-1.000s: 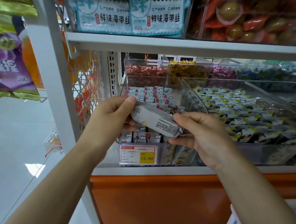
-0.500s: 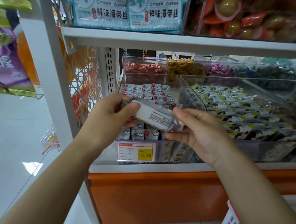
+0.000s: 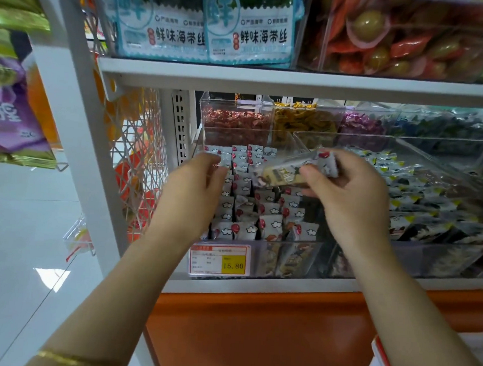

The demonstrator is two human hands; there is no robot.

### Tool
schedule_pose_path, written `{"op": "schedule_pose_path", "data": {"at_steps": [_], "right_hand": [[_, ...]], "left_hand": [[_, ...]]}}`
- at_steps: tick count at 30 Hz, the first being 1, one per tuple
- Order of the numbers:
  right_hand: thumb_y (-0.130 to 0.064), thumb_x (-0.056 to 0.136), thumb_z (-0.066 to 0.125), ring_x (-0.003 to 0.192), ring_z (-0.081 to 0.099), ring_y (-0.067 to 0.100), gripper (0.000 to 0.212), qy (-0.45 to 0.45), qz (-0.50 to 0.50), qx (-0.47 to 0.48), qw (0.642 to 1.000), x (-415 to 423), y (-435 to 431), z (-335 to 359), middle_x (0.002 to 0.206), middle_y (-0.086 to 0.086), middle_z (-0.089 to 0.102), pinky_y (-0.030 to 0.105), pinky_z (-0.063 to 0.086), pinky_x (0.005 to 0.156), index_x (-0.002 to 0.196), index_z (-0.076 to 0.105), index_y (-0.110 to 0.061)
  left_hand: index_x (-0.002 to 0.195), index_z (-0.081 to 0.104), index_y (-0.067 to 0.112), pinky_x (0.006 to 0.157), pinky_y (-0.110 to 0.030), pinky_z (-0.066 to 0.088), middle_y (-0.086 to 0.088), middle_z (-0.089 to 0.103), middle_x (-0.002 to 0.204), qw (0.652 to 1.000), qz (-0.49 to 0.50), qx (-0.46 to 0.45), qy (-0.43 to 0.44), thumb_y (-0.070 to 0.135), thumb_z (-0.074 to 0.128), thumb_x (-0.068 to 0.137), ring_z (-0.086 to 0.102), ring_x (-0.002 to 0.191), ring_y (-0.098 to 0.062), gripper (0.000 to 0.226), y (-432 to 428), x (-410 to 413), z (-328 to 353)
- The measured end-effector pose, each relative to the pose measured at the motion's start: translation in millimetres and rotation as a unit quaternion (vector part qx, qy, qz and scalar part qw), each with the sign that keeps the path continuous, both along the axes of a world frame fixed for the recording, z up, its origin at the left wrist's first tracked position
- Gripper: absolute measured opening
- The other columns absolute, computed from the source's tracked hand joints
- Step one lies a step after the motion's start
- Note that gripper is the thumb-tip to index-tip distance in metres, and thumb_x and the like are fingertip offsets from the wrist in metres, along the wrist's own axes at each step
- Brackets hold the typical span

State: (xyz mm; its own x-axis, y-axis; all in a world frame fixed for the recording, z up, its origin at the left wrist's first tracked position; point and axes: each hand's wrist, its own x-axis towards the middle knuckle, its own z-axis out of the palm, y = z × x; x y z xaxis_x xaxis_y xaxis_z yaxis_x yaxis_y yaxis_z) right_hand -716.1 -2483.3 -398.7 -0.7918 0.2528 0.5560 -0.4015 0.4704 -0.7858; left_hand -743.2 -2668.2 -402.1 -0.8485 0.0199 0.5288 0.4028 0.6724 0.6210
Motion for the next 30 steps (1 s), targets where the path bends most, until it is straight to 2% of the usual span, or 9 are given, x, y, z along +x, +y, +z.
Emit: {"op": "schedule_pose_path", "data": {"at_steps": [3,6,9,12,17,21,24,26,30], "right_hand": [[-0.024,0.084,0.066,0.09,0.066,0.024,0.033,-0.01,-0.045,-0.019,0.999,-10.6,6.9,0.6,0.101,0.006,0.066,0.044,0.054,0.082,0.112,0.061,-0.008],[-0.026,0.083,0.068,0.097,0.064,0.026,0.039,-0.034,-0.059,-0.042,0.997,-20.7,7.1,-2.8,0.109,0.007,0.064,0.045,0.052,0.087,0.116,0.058,-0.01],[-0.026,0.082,0.069,0.093,0.065,0.027,0.035,-0.051,-0.073,-0.062,0.994,-27.6,6.3,-4.1,0.106,0.007,0.063,0.046,0.051,0.086,0.112,0.056,-0.013],[-0.025,0.082,0.069,0.088,0.065,0.028,0.032,-0.047,-0.068,-0.085,0.993,-29.9,6.4,-5.5,0.099,0.008,0.063,0.046,0.053,0.082,0.108,0.057,-0.009],[-0.022,0.084,0.068,0.086,0.066,0.03,0.023,-0.044,-0.051,-0.097,0.993,-27.0,6.4,-5.5,0.094,0.009,0.063,0.049,0.052,0.081,0.102,0.056,-0.012],[-0.019,0.085,0.067,0.082,0.068,0.027,0.014,-0.042,-0.041,-0.1,0.993,-25.0,5.7,-2.9,0.087,0.004,0.063,0.049,0.053,0.081,0.092,0.054,-0.018],[-0.013,0.086,0.067,0.073,0.069,0.012,0.013,-0.021,-0.026,-0.115,0.993,-30.9,6.8,2.5,0.081,-0.008,0.06,0.044,0.057,0.077,0.09,0.056,-0.019],[-0.013,0.085,0.067,0.078,0.069,0.013,0.017,-0.009,-0.02,-0.079,0.997,-42.3,3.6,8.7,0.091,-0.006,0.063,0.043,0.057,0.078,0.101,0.059,-0.011],[-0.014,0.088,0.063,0.101,0.062,0.026,0.028,-0.027,0.015,0.071,0.997,-85.1,-16.2,18.4,0.111,0.011,0.062,0.043,0.052,0.088,0.112,0.057,-0.002]], "left_hand": [[0.109,0.057,0.001,0.093,-0.037,0.042,-0.018,0.059,0.117,0.988,-0.003,-0.153,-0.024,0.013,0.043,0.096,0.052,0.104,-0.029,0.023,8.0,-38.3,5.1],[0.088,0.047,0.005,0.1,-0.049,0.037,-0.023,0.054,0.115,0.956,-0.021,-0.269,-0.114,0.025,0.036,0.097,0.049,0.106,-0.033,0.025,23.9,-72.9,10.7],[0.1,0.05,0.005,0.107,-0.058,0.024,-0.018,0.05,0.123,0.922,-0.043,-0.346,-0.169,0.038,0.024,0.1,0.041,0.121,-0.032,0.042,36.2,-98.3,5.0],[0.12,0.05,0.01,0.108,-0.057,0.015,-0.014,0.045,0.133,0.908,-0.058,-0.378,-0.171,0.041,0.015,0.1,0.03,0.133,-0.027,0.051,38.5,-109.3,-3.1],[0.134,0.04,0.015,0.111,-0.062,0.01,-0.011,0.032,0.148,0.899,-0.049,-0.385,-0.204,0.049,0.008,0.097,0.009,0.144,-0.025,0.059,37.0,-110.8,-13.5],[0.127,0.047,0.018,0.109,-0.063,0.013,-0.012,0.039,0.143,0.894,-0.043,-0.389,-0.219,0.043,0.008,0.1,0.012,0.143,-0.026,0.053,37.7,-106.5,-8.1],[0.123,0.053,0.014,0.109,-0.061,0.01,-0.011,0.043,0.139,0.889,-0.046,-0.41,-0.201,0.049,0.005,0.097,0.017,0.141,-0.024,0.065,33.9,-97.3,-7.1],[0.131,0.049,0.018,0.109,-0.06,0.011,-0.011,0.04,0.141,0.882,-0.052,-0.429,-0.189,0.049,0.002,0.093,0.019,0.14,-0.025,0.068,28.4,-89.1,-8.8],[0.135,0.045,0.023,0.109,-0.055,0.018,-0.008,0.041,0.138,0.886,-0.062,-0.423,-0.176,0.049,0.007,0.095,0.024,0.135,-0.024,0.061,22.1,-77.4,-11.5]]}}
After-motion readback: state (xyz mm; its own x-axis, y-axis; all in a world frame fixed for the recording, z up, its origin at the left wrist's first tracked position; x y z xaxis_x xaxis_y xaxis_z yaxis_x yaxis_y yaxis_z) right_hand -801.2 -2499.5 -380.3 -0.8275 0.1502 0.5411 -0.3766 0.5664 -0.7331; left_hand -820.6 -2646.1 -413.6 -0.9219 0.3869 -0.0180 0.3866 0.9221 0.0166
